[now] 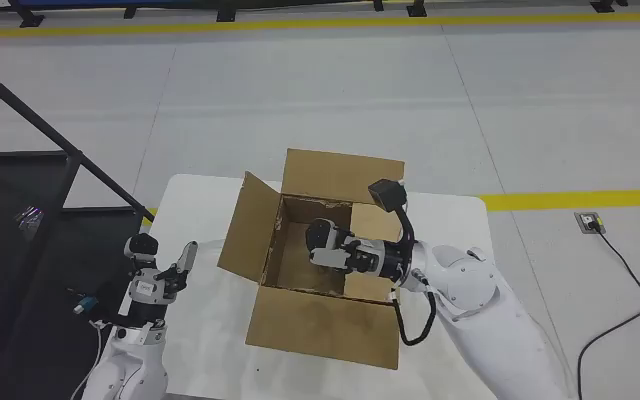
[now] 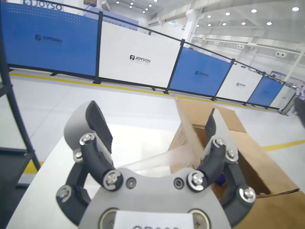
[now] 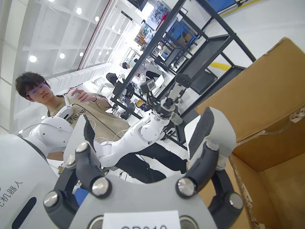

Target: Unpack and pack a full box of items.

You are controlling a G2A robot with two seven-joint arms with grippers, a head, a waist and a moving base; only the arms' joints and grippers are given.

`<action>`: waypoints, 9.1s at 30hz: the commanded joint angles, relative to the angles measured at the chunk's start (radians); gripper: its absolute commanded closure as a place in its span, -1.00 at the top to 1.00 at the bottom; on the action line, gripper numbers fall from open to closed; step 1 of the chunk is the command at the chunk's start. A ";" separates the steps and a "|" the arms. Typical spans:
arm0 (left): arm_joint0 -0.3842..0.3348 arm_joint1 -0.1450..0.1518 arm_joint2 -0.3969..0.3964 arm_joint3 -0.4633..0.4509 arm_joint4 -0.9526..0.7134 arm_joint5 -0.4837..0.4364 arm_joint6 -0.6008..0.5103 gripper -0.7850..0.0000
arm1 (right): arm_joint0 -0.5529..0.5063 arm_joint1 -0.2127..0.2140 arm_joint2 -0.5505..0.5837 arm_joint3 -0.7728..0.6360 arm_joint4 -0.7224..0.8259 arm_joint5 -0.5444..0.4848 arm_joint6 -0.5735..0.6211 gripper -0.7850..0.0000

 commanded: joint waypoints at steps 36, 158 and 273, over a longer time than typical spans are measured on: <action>-0.435 -0.066 0.491 0.176 -0.456 -0.012 -0.702 1.00 | -0.420 0.099 0.450 -0.221 0.024 -0.125 0.056 1.00; -0.033 -0.144 -0.146 -0.110 -0.918 -0.023 -0.858 1.00 | 0.208 0.037 -0.385 0.083 -1.057 0.543 0.060 1.00; 0.000 -0.139 -0.152 -0.122 -0.892 0.008 -0.806 1.00 | -0.165 0.080 0.235 -0.453 -1.224 0.595 -0.001 1.00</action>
